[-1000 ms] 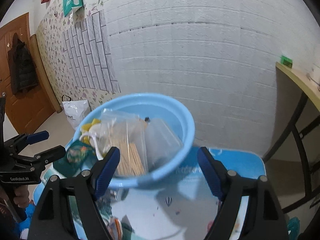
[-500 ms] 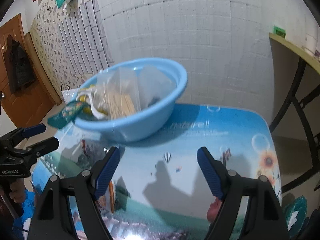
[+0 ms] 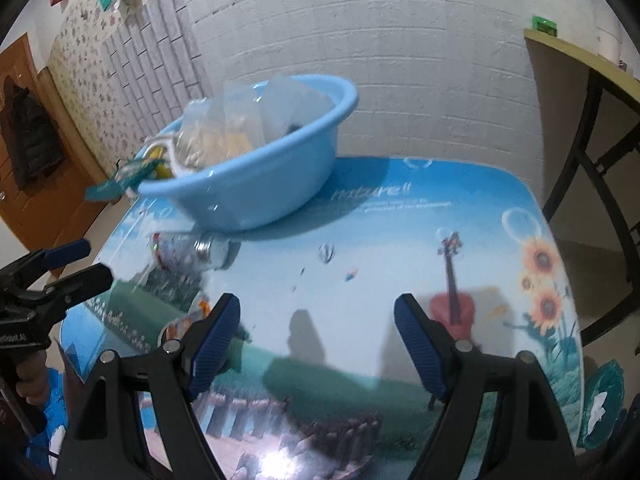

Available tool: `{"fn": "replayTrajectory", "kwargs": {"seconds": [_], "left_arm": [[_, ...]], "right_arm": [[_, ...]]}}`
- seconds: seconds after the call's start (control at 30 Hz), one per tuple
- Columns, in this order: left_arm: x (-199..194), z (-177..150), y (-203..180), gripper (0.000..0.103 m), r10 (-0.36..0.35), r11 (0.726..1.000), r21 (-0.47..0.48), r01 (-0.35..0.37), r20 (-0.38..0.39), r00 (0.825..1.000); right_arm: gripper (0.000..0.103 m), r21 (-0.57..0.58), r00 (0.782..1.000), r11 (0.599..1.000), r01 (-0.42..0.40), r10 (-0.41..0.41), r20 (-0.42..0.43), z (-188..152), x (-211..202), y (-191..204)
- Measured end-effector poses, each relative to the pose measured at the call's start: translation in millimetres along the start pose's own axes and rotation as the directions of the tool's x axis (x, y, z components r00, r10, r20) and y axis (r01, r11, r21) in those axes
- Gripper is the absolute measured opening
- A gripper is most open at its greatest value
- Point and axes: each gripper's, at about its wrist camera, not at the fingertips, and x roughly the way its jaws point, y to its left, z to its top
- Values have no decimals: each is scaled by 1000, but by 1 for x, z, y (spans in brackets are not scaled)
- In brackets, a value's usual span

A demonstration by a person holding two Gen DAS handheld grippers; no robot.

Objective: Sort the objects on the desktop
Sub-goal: 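Move the left gripper to the round lid while the right gripper closes on the orange snack packet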

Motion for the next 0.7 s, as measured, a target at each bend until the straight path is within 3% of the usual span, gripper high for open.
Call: {"fn": "replayTrajectory", "kwargs": {"seconds": [0.5,0.7], "left_arm": [[9,-27,-5,95,-42,999,5,43,-59,997],[22,-35,-22,95,-27,996,80,33,-80,996]], "right_arm": [[80,-13,999,999,-31,30,-40,-22,1,5],[80,-22,998,998,-57,57,-31,-19,1,14]]}}
